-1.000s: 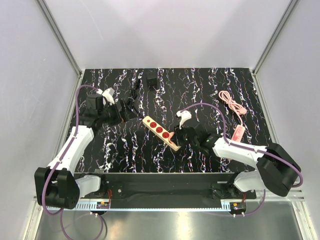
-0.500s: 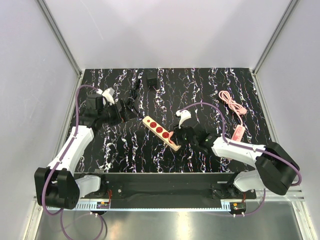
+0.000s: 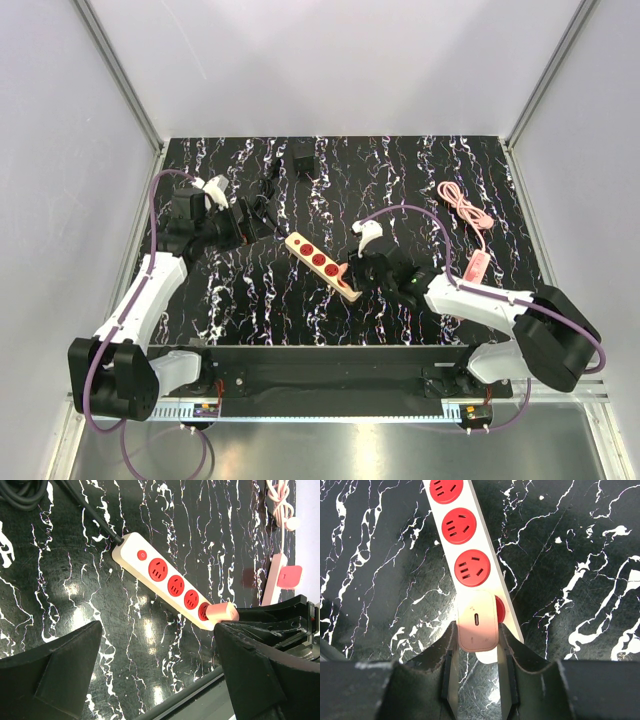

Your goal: Insert the plug

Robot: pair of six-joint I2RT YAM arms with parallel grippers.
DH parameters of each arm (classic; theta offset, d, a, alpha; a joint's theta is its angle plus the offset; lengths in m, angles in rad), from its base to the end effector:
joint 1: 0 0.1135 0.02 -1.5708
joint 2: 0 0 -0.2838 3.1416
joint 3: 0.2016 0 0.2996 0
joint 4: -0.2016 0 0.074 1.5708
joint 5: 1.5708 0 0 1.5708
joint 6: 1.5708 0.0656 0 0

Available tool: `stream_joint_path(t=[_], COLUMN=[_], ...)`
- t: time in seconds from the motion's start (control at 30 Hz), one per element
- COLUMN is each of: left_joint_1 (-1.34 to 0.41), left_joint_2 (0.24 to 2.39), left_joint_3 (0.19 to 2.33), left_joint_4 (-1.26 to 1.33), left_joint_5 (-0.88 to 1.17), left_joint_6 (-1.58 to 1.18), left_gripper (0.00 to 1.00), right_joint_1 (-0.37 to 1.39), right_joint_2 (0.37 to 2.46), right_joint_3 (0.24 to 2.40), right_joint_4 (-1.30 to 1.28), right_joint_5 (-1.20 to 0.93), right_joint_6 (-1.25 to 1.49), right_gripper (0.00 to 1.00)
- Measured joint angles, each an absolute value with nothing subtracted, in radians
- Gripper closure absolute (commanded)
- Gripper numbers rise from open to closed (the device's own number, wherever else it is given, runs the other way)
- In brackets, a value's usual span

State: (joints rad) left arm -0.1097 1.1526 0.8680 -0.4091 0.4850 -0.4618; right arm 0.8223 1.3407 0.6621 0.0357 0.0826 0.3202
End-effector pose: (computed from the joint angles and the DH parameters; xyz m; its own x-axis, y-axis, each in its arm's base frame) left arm 0.2997 -0.0638 0.2636 -0.7709 -0.3116 -0.5555 0.1225 0.7833 -0.6094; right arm 0.2306 0.2403 0.1687 -0.6030 -0.1882 -0.7753 -0.5220 0.8279 0.2050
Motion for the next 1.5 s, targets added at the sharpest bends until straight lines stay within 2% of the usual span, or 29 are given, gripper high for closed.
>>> stream_joint_path(t=[1.5], left_joint_1=[-0.110], left_joint_2=[1.153], left_joint_3=[0.868], left_joint_4=[-0.409], left_joint_5=[0.485], left_joint_6=[-0.462], left_gripper=[0.01], right_joint_1=[0.852], right_joint_2=[1.355], right_joint_3=[0.639], right_joint_4=[0.109], right_joint_5=[0.118], right_joint_6=[0.327], right_gripper=[1.00])
